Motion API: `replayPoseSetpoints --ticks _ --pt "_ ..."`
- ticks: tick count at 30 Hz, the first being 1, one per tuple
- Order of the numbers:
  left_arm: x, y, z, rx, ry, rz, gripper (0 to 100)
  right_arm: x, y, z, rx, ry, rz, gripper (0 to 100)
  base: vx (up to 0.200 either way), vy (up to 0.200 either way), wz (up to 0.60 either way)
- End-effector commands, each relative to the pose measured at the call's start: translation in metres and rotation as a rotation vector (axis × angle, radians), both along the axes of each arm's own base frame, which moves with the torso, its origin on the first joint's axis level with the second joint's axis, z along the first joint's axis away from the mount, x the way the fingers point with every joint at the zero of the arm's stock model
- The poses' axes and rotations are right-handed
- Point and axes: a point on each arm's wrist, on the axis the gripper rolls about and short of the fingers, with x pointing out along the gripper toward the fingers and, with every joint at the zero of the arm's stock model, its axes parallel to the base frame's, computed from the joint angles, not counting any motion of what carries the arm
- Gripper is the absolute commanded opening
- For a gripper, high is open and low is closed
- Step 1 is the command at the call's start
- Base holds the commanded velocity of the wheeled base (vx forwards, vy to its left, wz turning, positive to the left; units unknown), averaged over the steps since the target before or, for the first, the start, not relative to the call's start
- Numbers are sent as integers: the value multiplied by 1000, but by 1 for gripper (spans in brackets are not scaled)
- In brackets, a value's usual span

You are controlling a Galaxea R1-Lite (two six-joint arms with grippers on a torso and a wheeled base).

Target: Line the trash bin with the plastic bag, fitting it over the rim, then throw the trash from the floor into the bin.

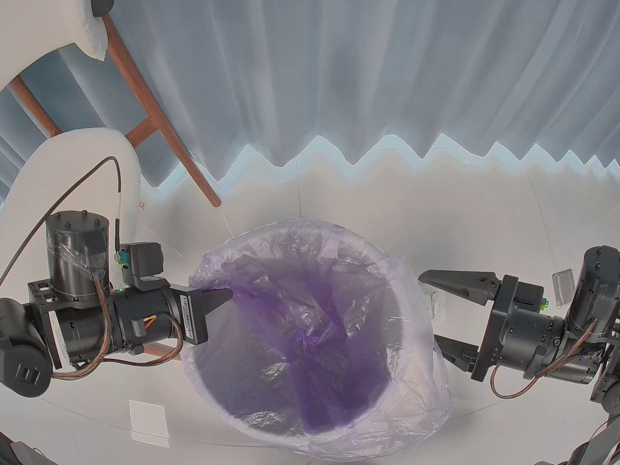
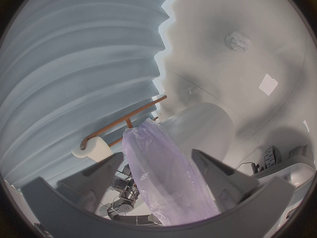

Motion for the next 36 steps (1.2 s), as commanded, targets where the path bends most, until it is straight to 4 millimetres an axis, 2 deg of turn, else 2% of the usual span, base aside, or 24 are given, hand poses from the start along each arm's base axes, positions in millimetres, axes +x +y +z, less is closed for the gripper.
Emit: replayPoseSetpoints --ticks 1,8,16,25,32,36 --pt "1 -1 -1 1 2 0 0 1 1 0 8 10 -4 0 0 0 0" --pt "2 -1 1 -21 -10 5 0 1 1 1 13 7 -4 0 0 0 0" --pt "2 -1 6 -60 -9 20 0 7 -5 -10 -50 12 -35 0 0 0 0" --pt "-2 2 10 -81 -16 24 0 29 -2 -18 -148 -38 -55 0 0 0 0" --pt "-4 3 17 -141 -40 36 0 59 9 -24 -182 -48 -75 0 0 0 0" --pt "-6 4 19 -146 -46 36 0 68 14 -23 -177 -54 -82 0 0 0 0"
